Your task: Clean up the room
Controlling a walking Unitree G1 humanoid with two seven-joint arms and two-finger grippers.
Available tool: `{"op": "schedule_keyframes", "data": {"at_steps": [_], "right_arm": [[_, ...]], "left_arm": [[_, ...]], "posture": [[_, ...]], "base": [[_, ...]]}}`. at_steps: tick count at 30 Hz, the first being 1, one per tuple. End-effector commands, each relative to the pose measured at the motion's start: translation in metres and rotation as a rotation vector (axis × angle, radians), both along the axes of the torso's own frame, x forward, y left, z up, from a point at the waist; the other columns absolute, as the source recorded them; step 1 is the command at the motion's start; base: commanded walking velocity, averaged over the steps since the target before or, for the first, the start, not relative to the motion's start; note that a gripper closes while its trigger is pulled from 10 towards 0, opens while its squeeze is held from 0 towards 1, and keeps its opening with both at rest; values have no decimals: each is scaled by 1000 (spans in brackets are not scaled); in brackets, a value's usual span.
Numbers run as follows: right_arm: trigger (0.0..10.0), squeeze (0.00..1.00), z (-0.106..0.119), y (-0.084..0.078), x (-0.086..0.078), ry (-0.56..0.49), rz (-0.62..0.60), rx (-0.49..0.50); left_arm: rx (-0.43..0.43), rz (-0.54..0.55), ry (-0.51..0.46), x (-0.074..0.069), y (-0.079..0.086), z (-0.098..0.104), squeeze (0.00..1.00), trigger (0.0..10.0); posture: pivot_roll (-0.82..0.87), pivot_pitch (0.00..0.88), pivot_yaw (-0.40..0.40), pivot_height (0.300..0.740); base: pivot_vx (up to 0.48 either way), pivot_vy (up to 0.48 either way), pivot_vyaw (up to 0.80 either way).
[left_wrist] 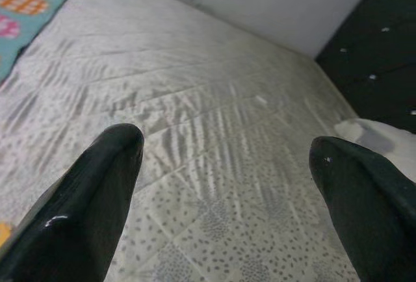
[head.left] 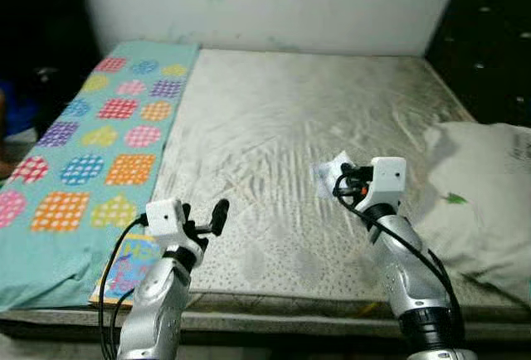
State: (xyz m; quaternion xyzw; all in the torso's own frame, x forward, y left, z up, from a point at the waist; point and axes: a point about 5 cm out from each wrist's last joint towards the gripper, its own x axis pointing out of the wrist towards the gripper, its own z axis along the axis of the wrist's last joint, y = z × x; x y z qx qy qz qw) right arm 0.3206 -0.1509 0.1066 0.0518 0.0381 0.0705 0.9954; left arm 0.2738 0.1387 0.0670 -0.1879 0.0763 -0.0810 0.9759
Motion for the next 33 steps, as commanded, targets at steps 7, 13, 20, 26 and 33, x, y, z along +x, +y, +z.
{"op": "schedule_keyframes", "data": {"at_steps": [7, 13, 20, 26, 33], "right_arm": [[10000, 0, 2, 9, 2, -10, 27, 3], [10000, 0, 1, 11, 1, -7, 38, -2], [10000, 0, 0, 12, 1, -5, 47, -8], [10000, 0, 0, 12, 0, -6, 53, -6], [10000, 0, -3, 14, -2, 1, 61, -6]], "left_arm": [[24, 12, 2, -2, 8, -2, 0, 10000], [56, 34, -29, 0, 9, 1, 0, 10000], [53, -2, -64, 1, 10, 6, 0, 10000], [68, 36, -50, -1, 15, 3, 0, 10000], [56, 31, -56, -2, 15, 3, 0, 10000]], "posture": [[-74, 0, -10, 740], [-73, 0, -10, 740], [-71, 0, -13, 740], [-72, 0, -12, 740], [-72, 0, -12, 740]], "base": [[0, 415, 0], [0, 0, 0], [0, 0, 0], [0, 0, 0], [71, 0, 0]]}}
